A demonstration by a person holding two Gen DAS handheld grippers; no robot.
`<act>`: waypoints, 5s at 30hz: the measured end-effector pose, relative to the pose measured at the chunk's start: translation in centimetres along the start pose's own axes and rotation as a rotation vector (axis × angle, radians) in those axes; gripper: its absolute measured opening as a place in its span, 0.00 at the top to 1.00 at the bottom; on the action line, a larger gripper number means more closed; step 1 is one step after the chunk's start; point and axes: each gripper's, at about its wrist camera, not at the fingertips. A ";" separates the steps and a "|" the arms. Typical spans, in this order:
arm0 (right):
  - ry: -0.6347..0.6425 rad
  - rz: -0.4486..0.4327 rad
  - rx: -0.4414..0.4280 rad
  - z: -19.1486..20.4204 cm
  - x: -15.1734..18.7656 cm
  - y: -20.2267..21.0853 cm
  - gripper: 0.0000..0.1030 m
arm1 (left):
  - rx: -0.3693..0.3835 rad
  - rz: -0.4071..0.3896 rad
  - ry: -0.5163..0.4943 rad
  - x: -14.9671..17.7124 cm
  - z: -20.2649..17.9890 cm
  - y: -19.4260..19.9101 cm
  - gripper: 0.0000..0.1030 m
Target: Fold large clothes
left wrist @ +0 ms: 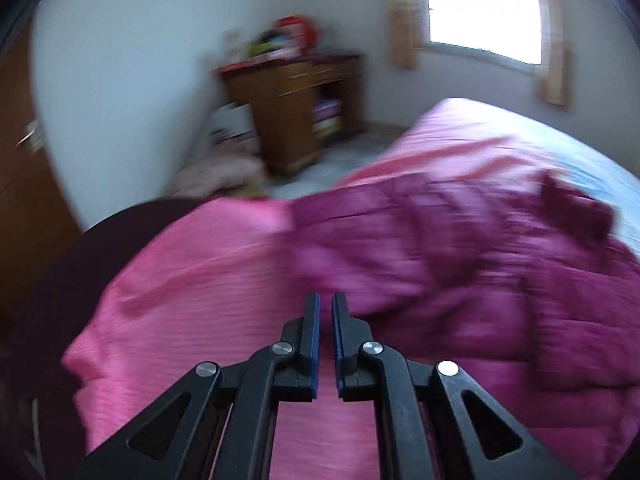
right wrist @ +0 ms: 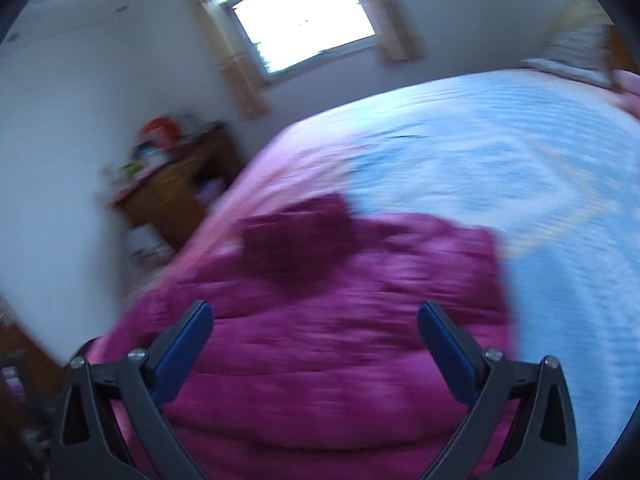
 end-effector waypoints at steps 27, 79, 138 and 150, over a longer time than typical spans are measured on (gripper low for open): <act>0.214 0.339 -0.358 24.1 4.2 -9.9 0.78 | 0.124 0.138 0.384 4.0 8.0 -4.3 0.19; 0.004 0.252 0.128 -3.0 8.5 -5.1 0.69 | 0.068 0.069 -0.104 -3.1 -12.0 -5.9 0.10; -0.106 0.264 0.272 -7.0 -3.2 -15.7 0.91 | 0.211 0.044 -0.177 -6.9 -19.0 -7.3 0.07; -0.024 0.154 0.258 -6.0 -2.1 -15.0 0.90 | 0.379 -0.083 -0.072 -15.5 -18.8 -1.1 0.07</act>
Point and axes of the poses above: each gripper's, at about its wrist camera, not at the fingertips, and y roughly against the way its jaws point, z to its left, x to its underside, and after that the axes turned 14 degrees about -y, right-handed
